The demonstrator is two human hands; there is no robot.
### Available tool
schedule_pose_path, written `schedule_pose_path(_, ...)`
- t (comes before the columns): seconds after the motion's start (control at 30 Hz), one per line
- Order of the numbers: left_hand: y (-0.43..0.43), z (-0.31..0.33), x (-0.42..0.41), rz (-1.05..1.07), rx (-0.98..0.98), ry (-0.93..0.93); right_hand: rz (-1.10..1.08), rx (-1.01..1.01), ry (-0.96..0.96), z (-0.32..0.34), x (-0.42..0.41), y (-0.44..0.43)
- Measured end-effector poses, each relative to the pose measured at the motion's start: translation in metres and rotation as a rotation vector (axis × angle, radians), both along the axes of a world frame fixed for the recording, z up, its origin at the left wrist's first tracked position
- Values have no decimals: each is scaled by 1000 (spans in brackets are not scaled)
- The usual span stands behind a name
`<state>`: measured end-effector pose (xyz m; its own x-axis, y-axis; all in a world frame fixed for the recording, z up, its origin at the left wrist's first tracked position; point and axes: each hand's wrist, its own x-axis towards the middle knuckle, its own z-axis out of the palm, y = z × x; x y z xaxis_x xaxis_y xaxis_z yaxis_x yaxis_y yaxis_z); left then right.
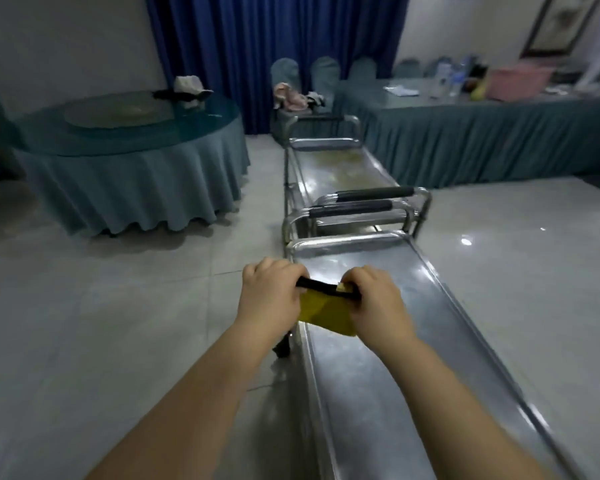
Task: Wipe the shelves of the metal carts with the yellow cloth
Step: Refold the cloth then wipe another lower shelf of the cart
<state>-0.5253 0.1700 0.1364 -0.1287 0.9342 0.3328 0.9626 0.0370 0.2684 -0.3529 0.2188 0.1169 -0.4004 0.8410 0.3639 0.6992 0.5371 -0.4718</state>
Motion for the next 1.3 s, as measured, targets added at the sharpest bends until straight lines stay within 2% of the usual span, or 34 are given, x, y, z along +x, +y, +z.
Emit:
schedule_pose_path(0.13, 48, -18, -5, -263, -41, -41, -265, -43, -63, -10, 2, 0)
schedule_pose_path(0.3, 75, -36, 6, -527, -59, -47, -552, -75, -15, -19, 9, -20)
schedule_pose_path(0.5, 64, -59, 19, -710, -142, -74, -745, -110, 29, -44, 14, -54)
schedule_pose_path(0.67, 71, -79, 9, -925, -102, -55, -846, -89, 15, -65, -6, -79)
schedule_pose_path(0.83, 90, -108, -18, -1171, -53, -62, -1023, -100, 29, -82, -57, -98)
schedule_pose_path(1.0, 110, -124, -67, -1388, -81, -33, -1320, -92, 149, -110, -142, -104)
schedule_pose_path(1.13, 118, -140, -111, -1469, -128, -43, -1379, -137, 162, -127, -200, -108)
schedule_pose_path(1.3, 106, -195, -155, -1490, -250, -67, -1415, -228, 143, -170, -258, -127)
